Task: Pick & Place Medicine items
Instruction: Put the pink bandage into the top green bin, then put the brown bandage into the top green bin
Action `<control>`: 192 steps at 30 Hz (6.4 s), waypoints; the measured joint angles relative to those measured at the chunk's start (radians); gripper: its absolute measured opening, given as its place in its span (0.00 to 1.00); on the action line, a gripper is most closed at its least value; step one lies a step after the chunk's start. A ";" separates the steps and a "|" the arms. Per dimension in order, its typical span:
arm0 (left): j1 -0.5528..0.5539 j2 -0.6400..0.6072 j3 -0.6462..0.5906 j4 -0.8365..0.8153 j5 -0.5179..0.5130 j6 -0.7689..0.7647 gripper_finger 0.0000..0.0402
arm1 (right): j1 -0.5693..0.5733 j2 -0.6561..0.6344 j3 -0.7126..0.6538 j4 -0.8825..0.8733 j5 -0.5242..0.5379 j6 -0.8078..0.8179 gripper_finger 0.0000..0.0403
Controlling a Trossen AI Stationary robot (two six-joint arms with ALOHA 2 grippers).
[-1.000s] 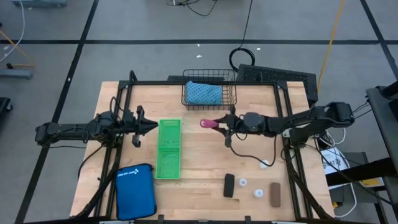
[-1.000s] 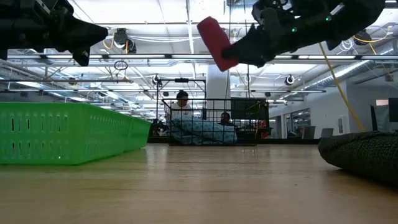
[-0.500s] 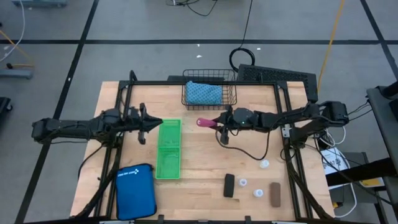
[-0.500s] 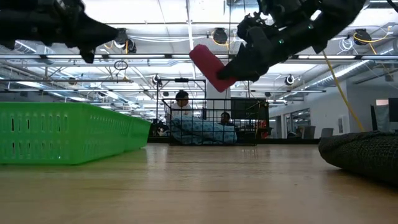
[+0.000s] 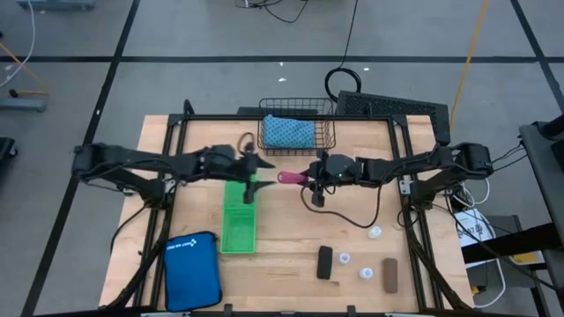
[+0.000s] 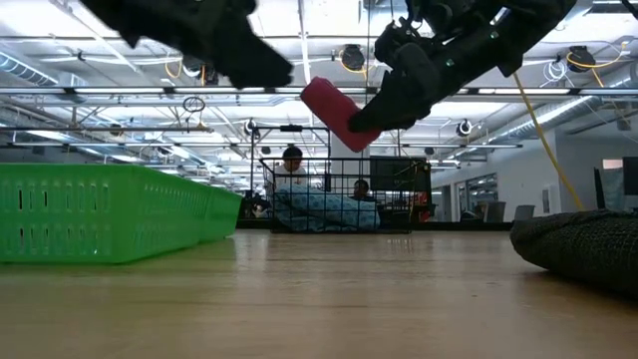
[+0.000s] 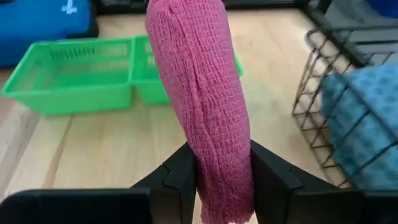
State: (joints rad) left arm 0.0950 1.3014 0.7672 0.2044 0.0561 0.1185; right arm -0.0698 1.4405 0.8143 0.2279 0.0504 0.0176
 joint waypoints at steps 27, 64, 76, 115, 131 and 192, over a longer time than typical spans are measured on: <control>0.007 0.213 0.158 -0.076 -0.021 0.014 0.68 | 0.012 0.015 0.000 0.035 -0.001 -0.040 0.27; 0.076 0.051 -0.236 0.739 0.195 -0.182 0.20 | 0.006 -0.081 -0.223 0.559 0.028 -0.036 0.45; 0.059 0.061 -0.222 0.735 0.208 -0.166 0.20 | 0.006 0.097 -0.206 0.925 -0.054 -0.068 0.62; 0.012 0.169 0.568 -0.910 -0.057 -0.117 0.56 | -0.029 0.090 -0.157 0.659 -0.105 -0.087 0.09; 0.015 0.414 0.774 -1.023 -0.054 -0.025 0.54 | -0.027 0.090 -0.151 0.638 -0.103 -0.083 0.09; -0.238 -0.109 -0.081 -0.789 -0.528 -1.641 0.58 | -0.014 -0.020 -0.152 0.490 -0.104 -0.109 0.36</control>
State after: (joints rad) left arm -0.1429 1.1919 0.6857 -0.5848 -0.4719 -1.5221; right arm -0.0834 1.4200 0.6624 0.7177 -0.0540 -0.0910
